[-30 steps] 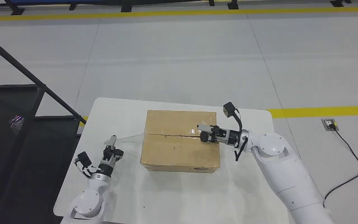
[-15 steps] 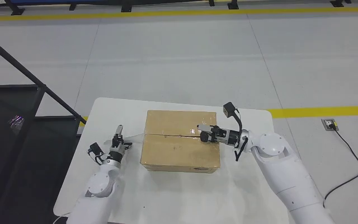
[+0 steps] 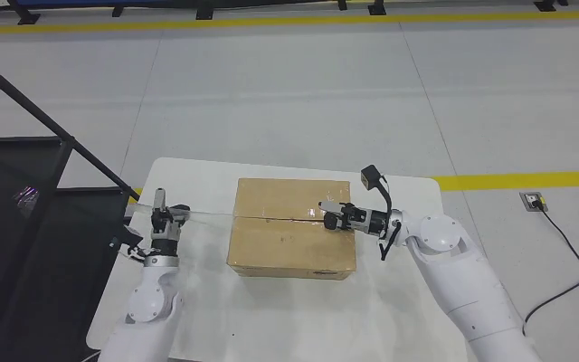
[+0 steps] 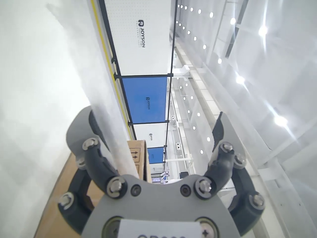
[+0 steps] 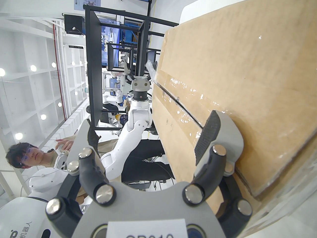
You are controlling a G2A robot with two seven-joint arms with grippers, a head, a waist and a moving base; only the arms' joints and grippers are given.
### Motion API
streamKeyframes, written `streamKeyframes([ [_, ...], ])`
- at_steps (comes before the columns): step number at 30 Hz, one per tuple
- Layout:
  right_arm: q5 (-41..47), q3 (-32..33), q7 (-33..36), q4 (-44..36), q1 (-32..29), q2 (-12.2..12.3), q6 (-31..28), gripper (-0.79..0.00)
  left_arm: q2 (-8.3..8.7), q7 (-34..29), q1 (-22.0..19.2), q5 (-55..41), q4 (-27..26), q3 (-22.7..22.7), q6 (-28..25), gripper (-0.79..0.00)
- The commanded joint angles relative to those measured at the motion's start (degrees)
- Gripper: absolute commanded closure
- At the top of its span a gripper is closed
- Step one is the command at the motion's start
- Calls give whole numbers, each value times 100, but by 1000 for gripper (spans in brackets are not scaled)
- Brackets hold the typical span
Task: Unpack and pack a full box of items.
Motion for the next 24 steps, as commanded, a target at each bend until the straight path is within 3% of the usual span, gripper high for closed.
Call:
streamKeyframes([
  [1, 0, 0, 0, 0, 0, 0, 0, -785, 11, 47, 146, 176, -348, -79, -27, -785],
  [10, -61, 252, -403, -470, -348, 81, 139, -785, 17, 95, 481, 714, -1307, -188, 165, -785],
  [24, -45, 583, -382, -954, -703, 210, 147, -785, -23, 77, 682, 1300, -2082, -91, 288, -785],
])
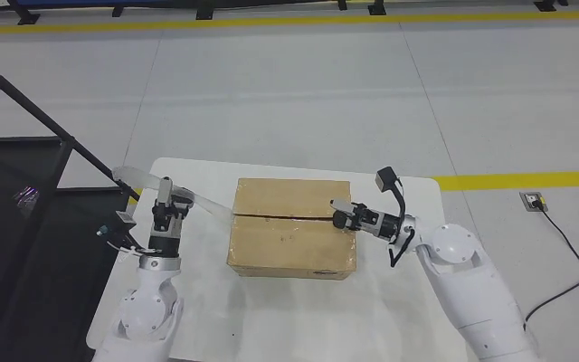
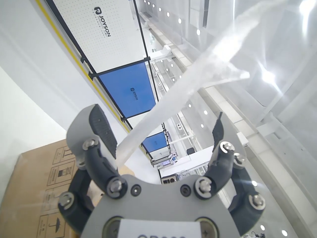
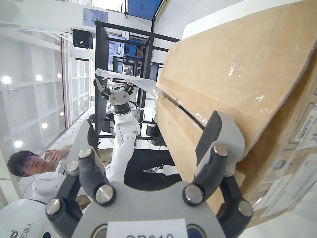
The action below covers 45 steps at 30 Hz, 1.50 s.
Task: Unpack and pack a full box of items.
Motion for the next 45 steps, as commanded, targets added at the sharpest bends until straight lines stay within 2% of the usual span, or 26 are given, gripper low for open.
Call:
streamKeyframes([
  [1, 25, 55, -17, -49, -46, 16, -37, -785, -4, -14, 69, 82, -148, 5, -3, -785],
  [7, 73, 213, -11, -170, -194, 70, -114, -785, -22, -77, 155, 322, -377, 96, 67, -785],
  [23, 241, 422, 15, -187, -437, 159, -315, -785, -95, -286, 2, 934, -497, 549, 224, -785],
  [32, 306, 512, 16, -203, -523, 204, -364, -785, -140, -424, -115, 1312, -442, 849, 292, -785],
  [45, 403, 535, 31, -112, -546, 242, -408, -785, -164, -974, -406, 1719, -220, 1080, 460, -785],
])
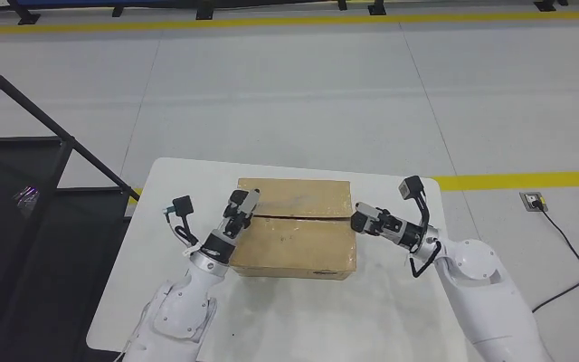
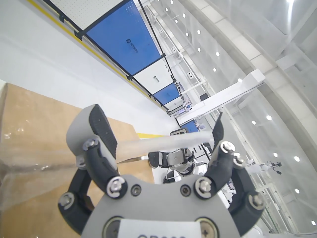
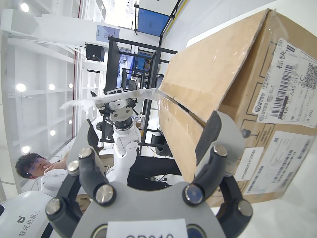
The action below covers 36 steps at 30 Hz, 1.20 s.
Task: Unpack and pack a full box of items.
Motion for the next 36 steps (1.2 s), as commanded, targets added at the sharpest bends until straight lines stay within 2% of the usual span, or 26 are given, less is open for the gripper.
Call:
streamKeyframes([
  [1, 19, -5, 0, 17, 8, 3, -2, -785, -5, -59, -45, 10, 38, 27, 5, -785],
  [10, -86, -14, -68, 0, 37, 28, -64, -785, -53, -139, -272, -29, 291, 190, 69, -785],
  [14, -517, 52, -402, -298, -146, 61, -470, -785, -48, -325, -255, -110, 230, 163, 66, -785],
  [22, -909, 84, -815, -816, -387, 95, -284, -785, -48, -424, -252, -40, 222, 146, 117, -785],
  [26, -1053, 56, -891, -916, -421, 103, -419, -785, -71, -303, -232, -246, 185, 157, 131, -785],
  [29, -1230, 24, -888, -1027, -450, 114, -554, -785, -65, -559, -238, -494, 127, 108, 240, -785],
  [36, -1171, -155, -119, -1656, -667, 167, -1658, -785, -65, -643, -252, -487, 146, 82, 289, -785],
])
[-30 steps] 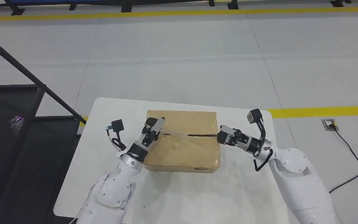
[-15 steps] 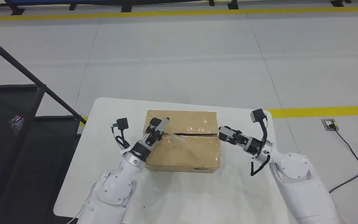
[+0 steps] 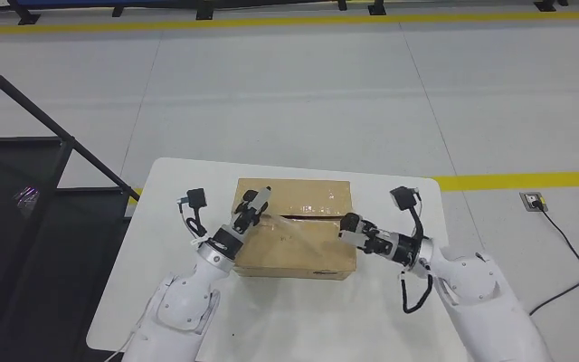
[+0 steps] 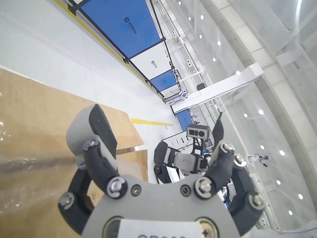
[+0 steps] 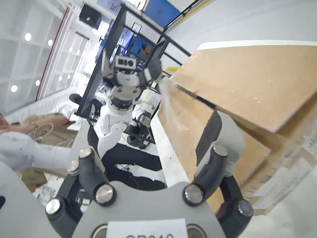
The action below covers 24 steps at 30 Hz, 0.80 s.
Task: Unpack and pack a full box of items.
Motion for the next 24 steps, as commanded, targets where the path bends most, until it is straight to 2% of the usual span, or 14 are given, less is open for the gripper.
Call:
streamKeyframes([
  [1, -6, -54, 210, -225, -83, 18, -282, -785, -6, 13, -4, -2, 20, 17, -11, -785],
  [4, -84, -174, 403, -524, -184, 37, -412, -785, -14, 25, -13, -19, 36, 37, 2, -785],
  [6, -394, -262, 377, -661, -183, 39, -234, -785, -20, 7, -28, -39, 52, 62, 11, -785],
  [12, -1228, -859, -40, -897, -81, -44, 294, -785, -55, 40, -132, -82, 190, 183, 45, -785],
  [20, -2144, -1587, -649, -665, 313, -199, 703, -785, -96, -5, -276, -228, 382, 292, 96, -785],
  [24, -2786, -1800, -1187, -585, 443, -273, 1184, -785, -106, -33, -295, -266, 416, 300, 103, -785],
])
